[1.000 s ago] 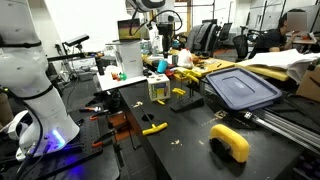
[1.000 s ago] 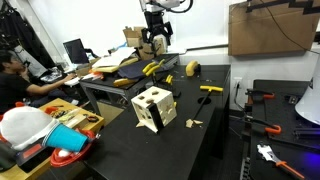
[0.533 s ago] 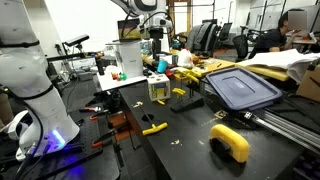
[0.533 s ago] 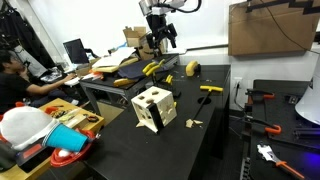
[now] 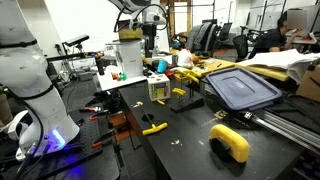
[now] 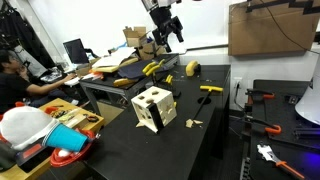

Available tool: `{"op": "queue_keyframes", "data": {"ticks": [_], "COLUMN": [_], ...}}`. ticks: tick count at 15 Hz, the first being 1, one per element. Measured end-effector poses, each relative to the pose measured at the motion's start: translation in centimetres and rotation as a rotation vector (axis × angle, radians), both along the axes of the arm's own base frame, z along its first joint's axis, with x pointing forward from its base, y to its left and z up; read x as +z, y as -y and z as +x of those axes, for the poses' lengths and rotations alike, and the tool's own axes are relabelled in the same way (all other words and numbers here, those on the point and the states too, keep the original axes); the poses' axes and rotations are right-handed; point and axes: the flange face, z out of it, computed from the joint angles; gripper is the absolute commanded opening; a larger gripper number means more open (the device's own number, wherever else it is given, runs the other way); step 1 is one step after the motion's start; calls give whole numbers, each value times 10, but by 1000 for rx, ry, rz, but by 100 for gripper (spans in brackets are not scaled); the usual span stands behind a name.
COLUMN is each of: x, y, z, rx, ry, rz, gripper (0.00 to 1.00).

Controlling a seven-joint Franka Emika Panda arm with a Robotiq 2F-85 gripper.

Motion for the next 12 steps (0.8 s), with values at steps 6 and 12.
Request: {"op": "queue_keyframes", "data": {"ticks": [6, 12], "x": [28, 28], "y": [-9, 4], "z": [-13, -16], "rx": [79, 112], "ry": [31, -2], "rz": [8, 51], "gripper": [100, 100]}}
